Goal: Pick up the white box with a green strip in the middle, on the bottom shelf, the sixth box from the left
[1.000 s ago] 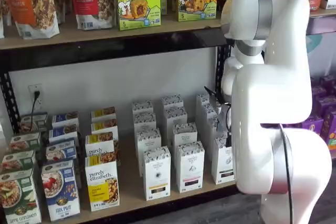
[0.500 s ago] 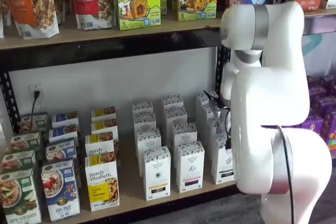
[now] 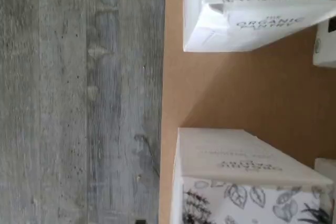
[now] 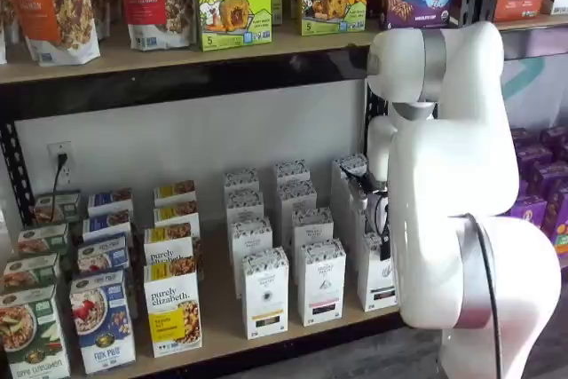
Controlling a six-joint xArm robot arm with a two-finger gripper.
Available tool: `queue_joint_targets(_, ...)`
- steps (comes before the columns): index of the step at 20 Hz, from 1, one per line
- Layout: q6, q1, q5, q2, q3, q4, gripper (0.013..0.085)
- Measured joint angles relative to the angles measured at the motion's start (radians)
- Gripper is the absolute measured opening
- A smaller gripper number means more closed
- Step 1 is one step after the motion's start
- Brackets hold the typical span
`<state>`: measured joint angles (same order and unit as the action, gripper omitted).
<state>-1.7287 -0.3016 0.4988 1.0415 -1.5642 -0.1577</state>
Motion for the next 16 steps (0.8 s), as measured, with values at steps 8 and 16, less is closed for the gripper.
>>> queue_joint_targets(8, 0.077, 0.0, -0.007, 0.035, -0.03, -0.087, 0.085)
queue_joint_targets(16, 0.1, 0.0, 0.002, 0.055, -0.054, -0.113, 0.073)
